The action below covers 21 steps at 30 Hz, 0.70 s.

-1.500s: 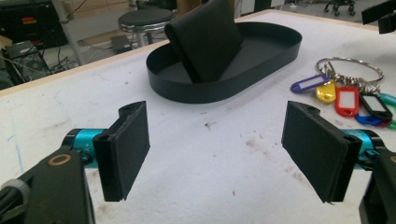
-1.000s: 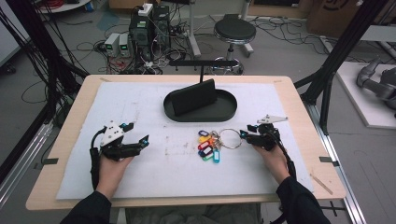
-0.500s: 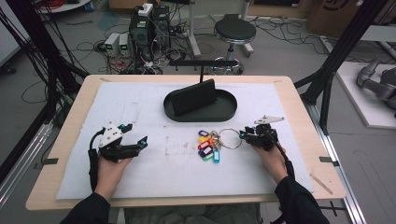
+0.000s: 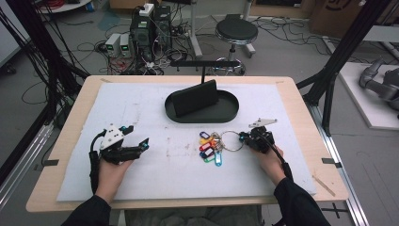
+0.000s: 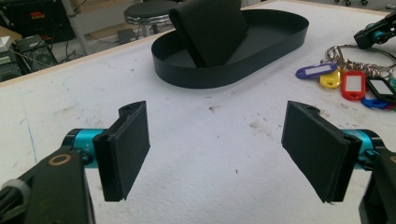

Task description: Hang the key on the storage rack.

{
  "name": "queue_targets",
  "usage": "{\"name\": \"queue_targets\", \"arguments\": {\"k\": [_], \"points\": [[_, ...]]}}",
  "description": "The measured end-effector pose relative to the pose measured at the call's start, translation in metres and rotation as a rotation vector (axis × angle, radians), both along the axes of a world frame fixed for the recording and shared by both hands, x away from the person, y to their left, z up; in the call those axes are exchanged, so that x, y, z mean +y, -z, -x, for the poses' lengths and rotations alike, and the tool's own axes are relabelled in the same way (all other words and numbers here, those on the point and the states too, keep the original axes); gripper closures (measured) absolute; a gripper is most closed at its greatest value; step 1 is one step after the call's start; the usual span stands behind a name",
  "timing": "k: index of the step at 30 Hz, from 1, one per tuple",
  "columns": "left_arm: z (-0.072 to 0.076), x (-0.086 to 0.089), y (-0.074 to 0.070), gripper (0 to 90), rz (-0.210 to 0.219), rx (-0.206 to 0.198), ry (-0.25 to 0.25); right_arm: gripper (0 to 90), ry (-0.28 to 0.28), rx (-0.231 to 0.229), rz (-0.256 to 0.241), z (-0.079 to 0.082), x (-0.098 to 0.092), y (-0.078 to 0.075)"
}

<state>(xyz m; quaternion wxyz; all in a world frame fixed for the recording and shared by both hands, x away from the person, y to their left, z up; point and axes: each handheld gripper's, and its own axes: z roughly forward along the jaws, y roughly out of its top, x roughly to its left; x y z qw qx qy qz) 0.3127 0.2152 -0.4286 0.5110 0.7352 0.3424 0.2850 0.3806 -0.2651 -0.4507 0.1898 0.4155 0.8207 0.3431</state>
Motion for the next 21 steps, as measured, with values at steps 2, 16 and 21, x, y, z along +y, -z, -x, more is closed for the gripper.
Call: {"name": "queue_targets", "arguments": {"k": [2, 16, 21], "points": [[0.0, -0.001, 0.0, 23.3, 0.002, -0.001, -0.001, 87.1, 0.0, 0.004, -0.006, 0.0, -0.001, 0.0], [0.0, -0.001, 0.0, 23.3, 0.005, -0.004, 0.001, 87.5, 0.023, -0.063, -0.091, 0.004, -0.006, -0.011], [0.0, -0.001, -0.001, 23.3, 0.003, -0.005, 0.003, 87.5, 0.023, -0.076, -0.151, 0.006, -0.007, -0.016]]}}
